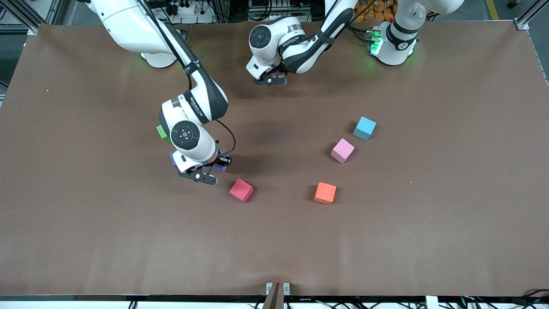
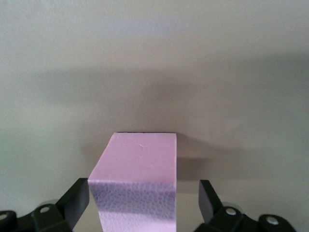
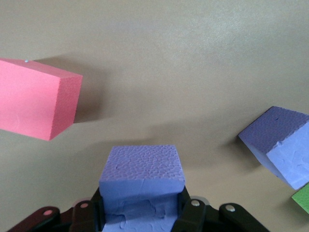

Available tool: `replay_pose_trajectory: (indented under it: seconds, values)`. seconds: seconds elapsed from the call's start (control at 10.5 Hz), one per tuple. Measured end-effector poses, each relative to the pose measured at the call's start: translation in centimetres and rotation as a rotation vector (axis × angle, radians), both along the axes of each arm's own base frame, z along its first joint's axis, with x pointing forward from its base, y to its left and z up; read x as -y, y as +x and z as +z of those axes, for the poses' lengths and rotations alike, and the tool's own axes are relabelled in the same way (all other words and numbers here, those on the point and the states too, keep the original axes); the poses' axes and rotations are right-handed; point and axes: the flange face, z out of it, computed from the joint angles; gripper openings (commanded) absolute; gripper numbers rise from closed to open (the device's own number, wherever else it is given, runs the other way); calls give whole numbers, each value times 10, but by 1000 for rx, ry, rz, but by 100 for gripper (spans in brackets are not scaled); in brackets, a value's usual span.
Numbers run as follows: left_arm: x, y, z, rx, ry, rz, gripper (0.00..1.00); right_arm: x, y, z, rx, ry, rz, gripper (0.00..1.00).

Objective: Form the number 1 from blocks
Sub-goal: 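Carry the pink cube to the table middle and release it, then move the left gripper to the orange cube and grasp it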

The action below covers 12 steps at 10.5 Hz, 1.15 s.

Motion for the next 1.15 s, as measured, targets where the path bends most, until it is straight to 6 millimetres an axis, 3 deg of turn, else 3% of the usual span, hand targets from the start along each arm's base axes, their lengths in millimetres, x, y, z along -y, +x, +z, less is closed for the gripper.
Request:
replay_pose_trajectory:
  seconds: [0.19, 0.29, 0.48, 0.57, 0.76, 0.96, 1.15]
  values:
    - [5, 36, 42, 7, 27, 27, 100, -1, 0, 2, 2, 2, 2, 25]
    - [1, 74, 69, 37, 20, 62, 100, -2, 0, 3, 3, 3, 2, 25]
    - [-31, 169, 103, 142, 4, 141, 100, -6, -1, 6, 6, 9, 9, 25]
    - [-55, 211, 106, 188, 12, 167, 100, -13, -4, 9, 8, 17, 20, 25]
    - [-96, 272, 90, 226, 36, 156, 100, -40, -16, 18, 2, 41, 63, 25]
    - [-133, 328, 69, 197, 2, 108, 100, -80, -40, 31, -28, 62, 133, 25]
    - [-158, 375, 52, 197, -38, 52, 100, -127, -77, 36, -37, 64, 211, 26]
